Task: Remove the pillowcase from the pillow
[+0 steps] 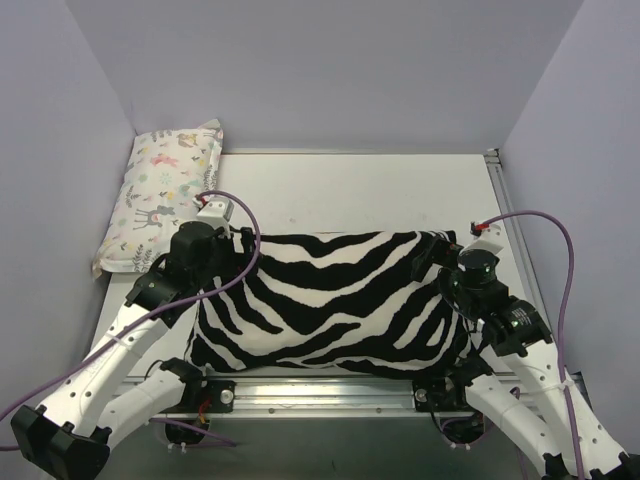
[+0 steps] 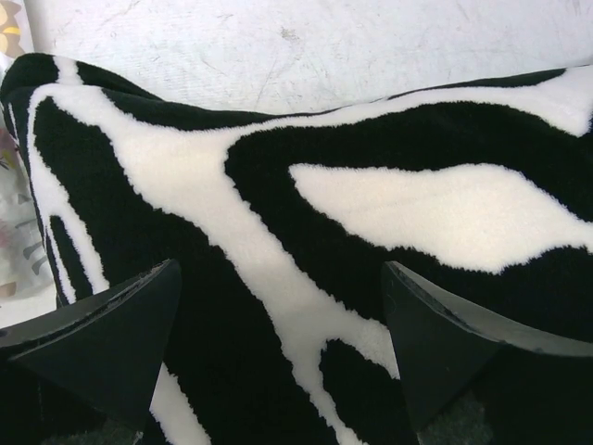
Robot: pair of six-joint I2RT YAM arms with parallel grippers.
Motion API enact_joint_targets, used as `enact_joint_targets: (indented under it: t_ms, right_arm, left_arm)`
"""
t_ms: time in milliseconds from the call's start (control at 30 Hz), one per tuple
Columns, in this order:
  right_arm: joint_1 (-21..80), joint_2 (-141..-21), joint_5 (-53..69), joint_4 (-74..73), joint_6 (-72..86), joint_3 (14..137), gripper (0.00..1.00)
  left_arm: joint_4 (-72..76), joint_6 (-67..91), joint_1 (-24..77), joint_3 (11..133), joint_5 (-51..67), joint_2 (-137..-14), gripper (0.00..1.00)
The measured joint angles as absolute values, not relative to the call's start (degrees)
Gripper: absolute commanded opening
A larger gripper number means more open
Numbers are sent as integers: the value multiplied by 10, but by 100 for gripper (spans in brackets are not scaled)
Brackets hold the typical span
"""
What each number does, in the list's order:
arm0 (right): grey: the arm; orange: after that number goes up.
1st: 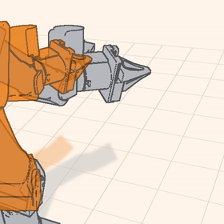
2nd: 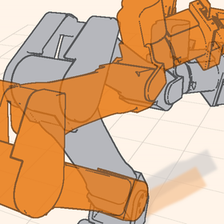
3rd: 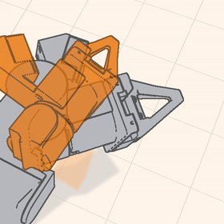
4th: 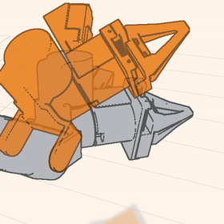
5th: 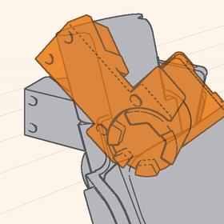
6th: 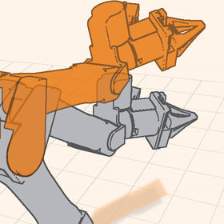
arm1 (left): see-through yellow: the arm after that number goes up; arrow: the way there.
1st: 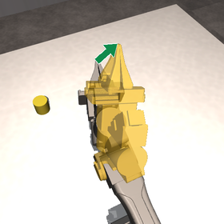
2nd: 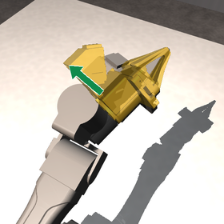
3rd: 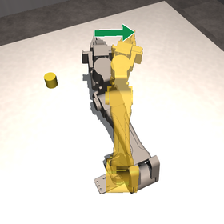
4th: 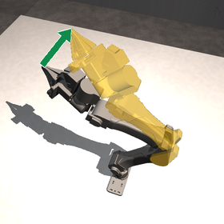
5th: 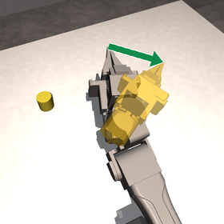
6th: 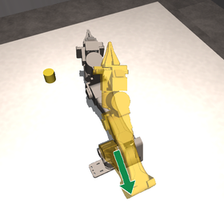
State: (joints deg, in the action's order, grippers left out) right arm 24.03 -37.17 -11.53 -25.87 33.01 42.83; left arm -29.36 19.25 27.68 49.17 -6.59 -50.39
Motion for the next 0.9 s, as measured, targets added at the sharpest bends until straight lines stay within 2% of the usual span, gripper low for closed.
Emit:
enact_joint_targets:
  t_ms: [533,700,900]
  right_arm:
    - [240,-364,-112,-375,300,504,100]
    - [245,-343,-58,-408,283,507,100]
    - [349,-335,-46,-414,269,507,100]
  left_arm:
    - [-348,216,277,575,-63,-532,97]
    - [-378,234,277,575,-34,-529,98]
    - [-389,243,277,575,7,-506,97]
